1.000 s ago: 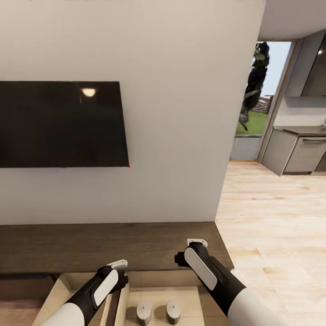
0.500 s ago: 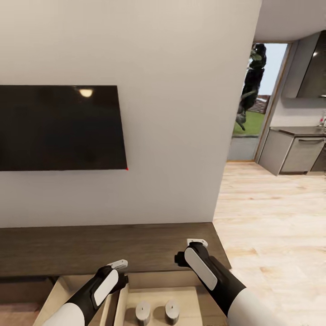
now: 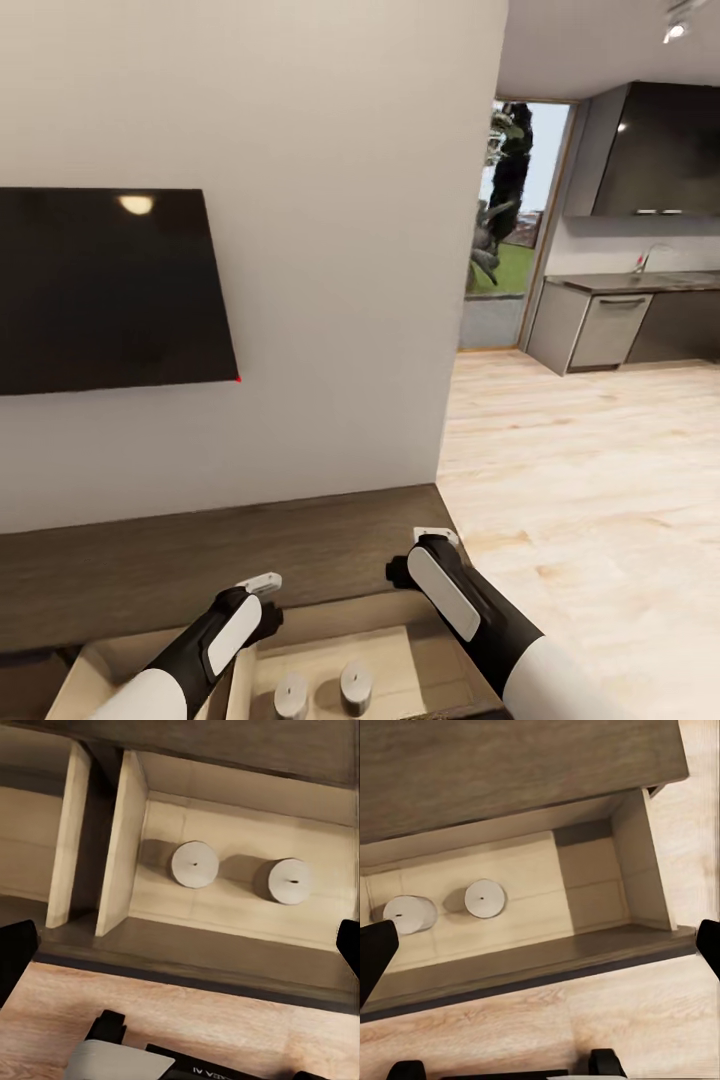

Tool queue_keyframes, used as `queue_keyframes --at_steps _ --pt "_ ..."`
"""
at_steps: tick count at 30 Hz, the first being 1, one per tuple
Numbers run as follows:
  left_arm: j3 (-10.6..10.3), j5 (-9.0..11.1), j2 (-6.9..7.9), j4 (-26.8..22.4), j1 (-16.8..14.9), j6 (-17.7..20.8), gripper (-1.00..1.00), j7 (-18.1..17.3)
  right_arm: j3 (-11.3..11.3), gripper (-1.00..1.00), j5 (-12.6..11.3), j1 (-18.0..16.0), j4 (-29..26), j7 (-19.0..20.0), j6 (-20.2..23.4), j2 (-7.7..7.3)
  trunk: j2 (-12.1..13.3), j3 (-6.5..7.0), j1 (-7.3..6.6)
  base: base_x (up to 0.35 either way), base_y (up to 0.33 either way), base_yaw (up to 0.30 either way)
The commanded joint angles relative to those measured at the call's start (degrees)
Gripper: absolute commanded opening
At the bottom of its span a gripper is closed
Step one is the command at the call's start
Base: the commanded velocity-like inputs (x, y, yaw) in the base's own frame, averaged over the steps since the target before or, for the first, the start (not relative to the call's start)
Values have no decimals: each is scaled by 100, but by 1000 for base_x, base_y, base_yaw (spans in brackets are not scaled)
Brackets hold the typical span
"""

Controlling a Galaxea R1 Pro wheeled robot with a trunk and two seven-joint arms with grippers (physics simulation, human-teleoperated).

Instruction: Place each of the two pumpkins and all three candles from the living room inside a cabinet in the living room (use any cabinet), then make sure every cabinet is closed, and position the cauldron so it is next to a table in the living room.

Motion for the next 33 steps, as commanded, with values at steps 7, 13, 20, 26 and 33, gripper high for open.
queue_keyframes --at_steps 7,13,20,26,33 --pt "-30 55 7 -12 -3 -44 100 54 21 100 -49 -8 -4 -54 9 2 -6 -8 1 0 0 -277" --pt "-28 48 7 -12 -3 -53 100 54 19 100 -53 -8 1 -50 8 11 -6 -8 1 0 0 -278" --pt "-24 60 1 -12 -3 -135 100 54 23 100 -53 -8 4 -45 5 14 -6 -8 1 0 0 -278" --pt "-26 63 0 -12 -3 -170 100 54 22 100 -53 -8 4 -45 3 19 -6 -8 1 0 0 -278" --pt "-29 70 -13 -12 -3 -177 100 54 22 100 -53 -8 4 -45 6 13 -6 -8 1 0 0 -278"
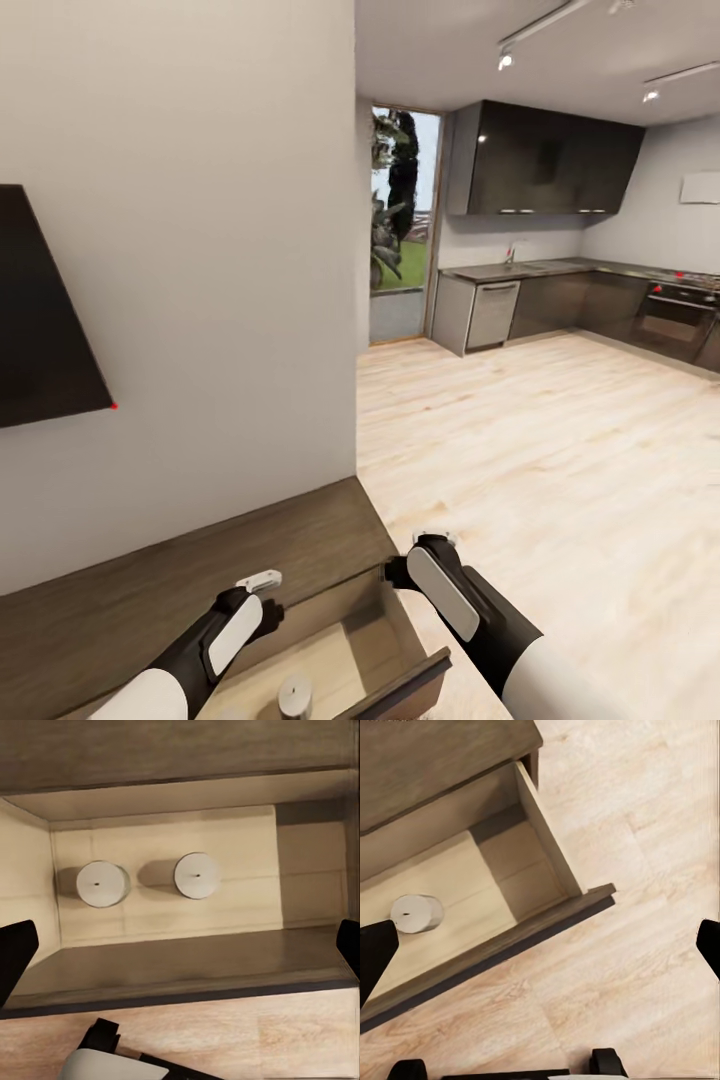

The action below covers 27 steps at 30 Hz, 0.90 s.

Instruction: Place each of the two pumpkins and all three candles from the living room inside a cabinet in the living room (use any cabinet), then make sure every cabinet is closed, and position the cauldron so it is next to a table in the living room.

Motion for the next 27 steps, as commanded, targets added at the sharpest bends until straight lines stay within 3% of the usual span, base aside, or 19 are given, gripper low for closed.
queue_keyframes --at_steps 1,27 --pt "-30 55 1 -13 -3 10 100 54 14 100 -48 -8 -3 -54 7 -1 -6 -8 1 0 0 -278" --pt "-31 57 -10 -13 -3 7 100 54 14 100 -48 -8 -3 -59 10 0 -6 -8 1 0 0 -278"
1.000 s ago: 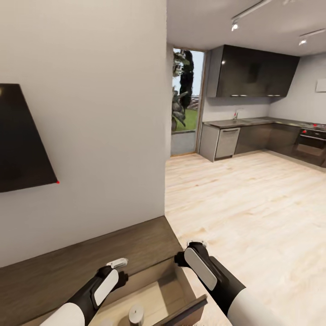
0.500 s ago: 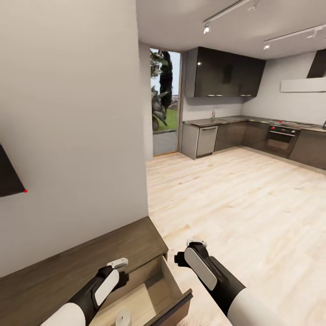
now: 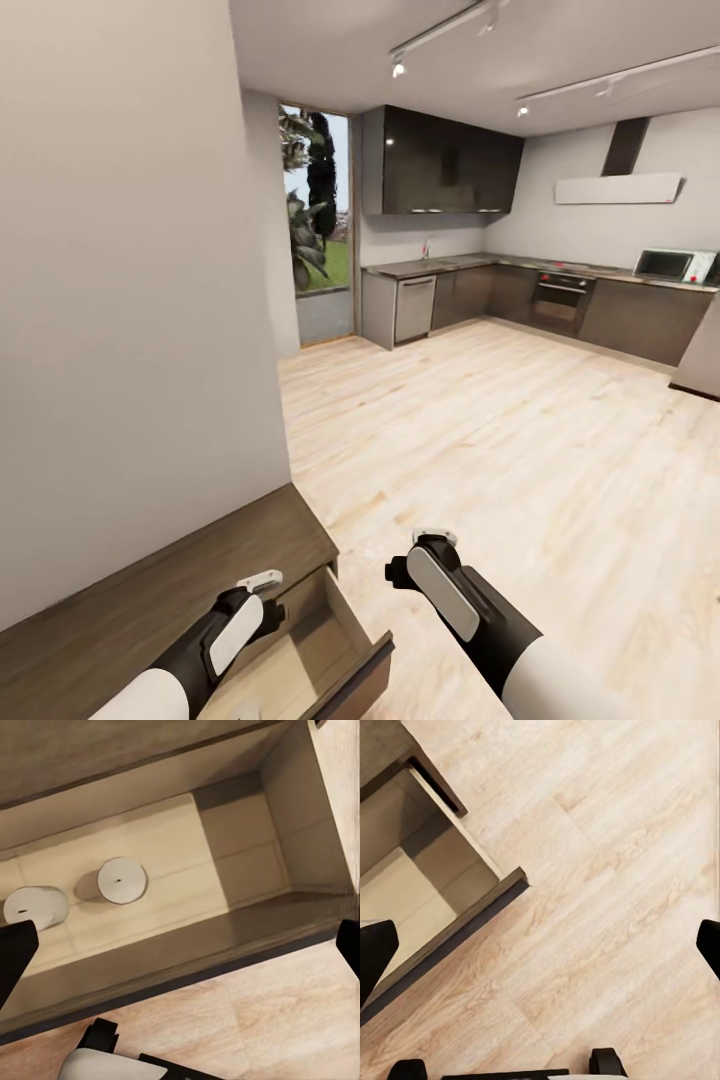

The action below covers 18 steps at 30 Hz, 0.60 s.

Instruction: Place each of the two pumpkins and all three candles from the living room inside a cabinet in the living room (use any cabinet), then make sure every cabinet is closed, and position the cauldron so it is next to a table in the living room.

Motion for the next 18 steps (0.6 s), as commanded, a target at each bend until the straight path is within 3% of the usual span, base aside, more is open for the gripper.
queue_keyframes --at_steps 1,18 --pt "-31 56 5 -13 -3 9 100 54 14 100 -48 -8 -3 -55 8 -2 -6 -8 1 0 0 -278" --pt "-26 77 22 -13 -3 9 100 54 14 100 -48 -8 -3 -58 9 1 -6 -8 1 0 0 -278"
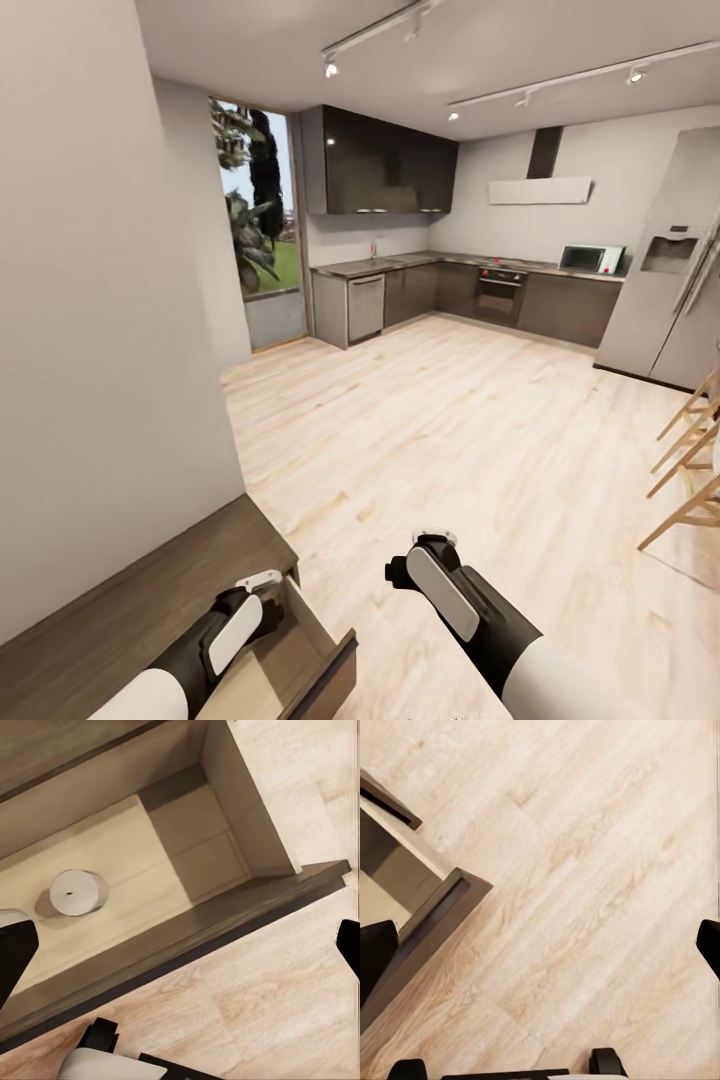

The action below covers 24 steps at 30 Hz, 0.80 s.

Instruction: Place each of the two pumpkins and all three candles from the living room inside a cabinet in the living room (use any cabinet), then make sure every cabinet is closed, and position the cauldron so it is next to a table in the living room.

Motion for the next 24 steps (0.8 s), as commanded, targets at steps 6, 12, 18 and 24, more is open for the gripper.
queue_keyframes --at_steps 6,12,18,24 --pt "-29 92 19 -13 -3 -10 100 54 20 100 -48 -8 -3 -54 12 3 -6 -8 1 0 0 -278" --pt "-28 109 17 -13 1 -291 100 54 22 100 -48 -8 -4 -54 16 0 -6 -8 1 -1 0 -278" --pt "-28 94 -8 -13 2 -338 100 54 15 100 -48 -8 -9 -54 20 -13 -6 -8 1 -67 0 -278" --pt "-28 72 -21 10 5 -350 100 54 14 100 -48 -8 -7 -48 21 -24 -6 -8 1 -14 0 -278"
